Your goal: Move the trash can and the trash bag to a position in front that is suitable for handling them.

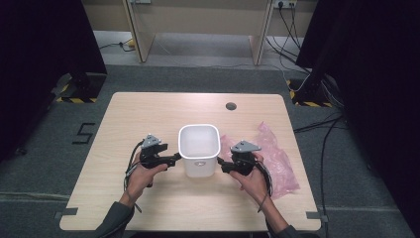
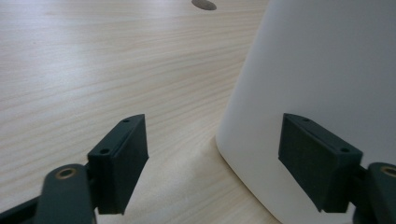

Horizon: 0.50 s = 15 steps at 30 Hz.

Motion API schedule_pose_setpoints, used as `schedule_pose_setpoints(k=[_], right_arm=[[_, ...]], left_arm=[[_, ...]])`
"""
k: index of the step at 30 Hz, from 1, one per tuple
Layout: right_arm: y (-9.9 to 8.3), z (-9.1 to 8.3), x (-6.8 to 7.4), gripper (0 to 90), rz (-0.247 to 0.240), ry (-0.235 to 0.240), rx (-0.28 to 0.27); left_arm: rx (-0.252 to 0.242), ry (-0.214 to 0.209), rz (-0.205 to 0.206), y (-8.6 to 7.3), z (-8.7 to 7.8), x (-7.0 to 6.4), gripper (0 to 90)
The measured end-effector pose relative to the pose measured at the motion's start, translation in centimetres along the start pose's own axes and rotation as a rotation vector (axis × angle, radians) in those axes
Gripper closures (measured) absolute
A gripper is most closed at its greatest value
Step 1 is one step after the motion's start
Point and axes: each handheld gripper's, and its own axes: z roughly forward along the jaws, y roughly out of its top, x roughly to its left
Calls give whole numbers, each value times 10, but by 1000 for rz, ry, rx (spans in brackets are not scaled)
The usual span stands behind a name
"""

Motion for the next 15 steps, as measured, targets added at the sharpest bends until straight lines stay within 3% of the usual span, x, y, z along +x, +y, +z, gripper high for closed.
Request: schedule_pose_setpoints(k=[8, 15], right_arm=[[-5, -11, 5, 349, -24, 27, 16], [-7, -18, 5, 348, -49, 11, 21]], left_arm=[[4, -28, 22, -2, -8, -10, 275], [25, -55, 41, -5, -12, -18, 283]])
